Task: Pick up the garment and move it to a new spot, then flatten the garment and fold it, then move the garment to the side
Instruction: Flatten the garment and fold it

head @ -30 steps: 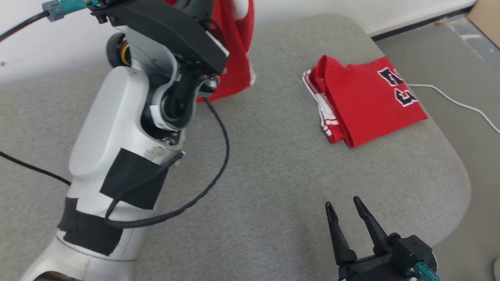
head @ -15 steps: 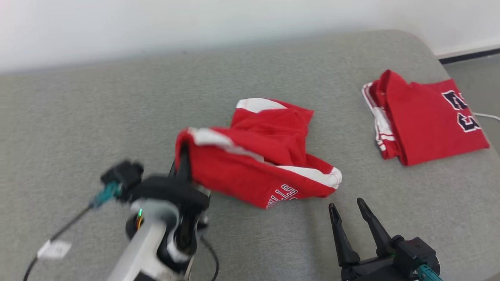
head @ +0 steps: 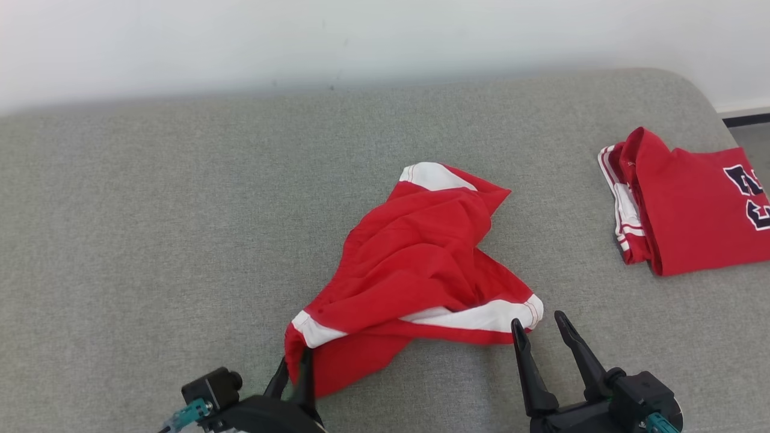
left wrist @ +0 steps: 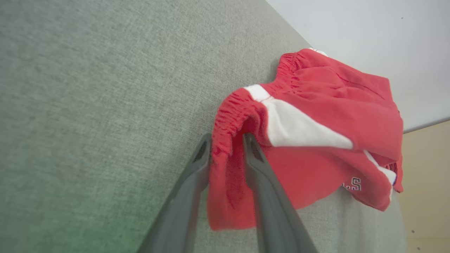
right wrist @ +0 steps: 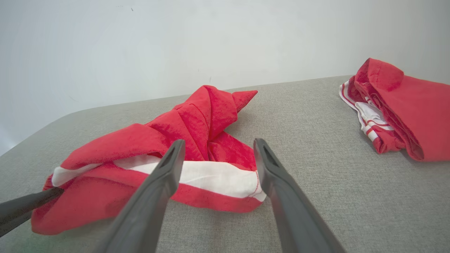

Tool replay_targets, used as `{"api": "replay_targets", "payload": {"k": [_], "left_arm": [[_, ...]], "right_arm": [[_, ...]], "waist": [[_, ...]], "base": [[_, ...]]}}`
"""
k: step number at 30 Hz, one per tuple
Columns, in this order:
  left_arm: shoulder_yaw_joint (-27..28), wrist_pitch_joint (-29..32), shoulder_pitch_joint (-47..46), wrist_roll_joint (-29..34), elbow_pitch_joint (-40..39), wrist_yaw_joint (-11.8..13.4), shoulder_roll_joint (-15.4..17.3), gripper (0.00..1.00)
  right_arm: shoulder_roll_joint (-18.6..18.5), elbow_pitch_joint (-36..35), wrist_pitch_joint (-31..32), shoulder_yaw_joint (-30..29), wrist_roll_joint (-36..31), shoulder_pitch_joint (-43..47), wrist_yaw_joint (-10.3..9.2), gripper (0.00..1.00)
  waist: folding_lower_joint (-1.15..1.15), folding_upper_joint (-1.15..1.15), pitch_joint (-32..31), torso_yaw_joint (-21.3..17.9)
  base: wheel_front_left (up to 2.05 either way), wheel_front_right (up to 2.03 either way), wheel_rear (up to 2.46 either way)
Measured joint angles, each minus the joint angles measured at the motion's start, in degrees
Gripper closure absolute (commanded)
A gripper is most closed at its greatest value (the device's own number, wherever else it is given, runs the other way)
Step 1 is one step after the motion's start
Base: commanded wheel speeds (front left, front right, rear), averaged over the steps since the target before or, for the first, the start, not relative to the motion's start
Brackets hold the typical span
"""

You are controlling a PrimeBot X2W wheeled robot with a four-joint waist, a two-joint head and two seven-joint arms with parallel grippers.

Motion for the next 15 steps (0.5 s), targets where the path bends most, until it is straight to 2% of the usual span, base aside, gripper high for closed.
{"api": "replay_targets", "payload": {"k": [5, 7, 11, 15], "left_arm": [[-3.31, 4.19, 2.26, 2.72, -2.55, 2.61, 3.16, 0.00], [-3.13, 6.90, 2.79, 2.46, -6.71, 4.15, 5.14, 0.00], [-0.53, 8.04, 2.37, 1.55, -14.64, 5.80, 7.62, 0.00], [-1.47, 12.70, -2.17, 3.28, -17.97, 7.23, 10.71, 0.00]], "right_arm": [[-0.01, 0.10, 0.00, -0.03, 0.01, 0.57, 0.00, 0.00], [0.00, 0.12, 0.00, 0.11, 0.16, 0.64, 0.00, 0.00], [0.00, 0.12, -0.01, 0.56, 0.46, 0.70, 0.00, 0.00], [0.00, 0.09, 0.00, 1.18, 0.86, 0.64, 0.00, 0.00]], "waist": [[0.00, 0.00, -0.89, 0.39], [0.00, 0.00, -1.31, 0.53], [0.00, 0.00, -1.53, 0.25], [0.00, 0.00, -1.30, -0.80]], "base": [[0.00, 0.00, 0.00], [0.00, 0.00, 0.00], [0.00, 0.00, 0.00], [0.00, 0.00, 0.00]]}}
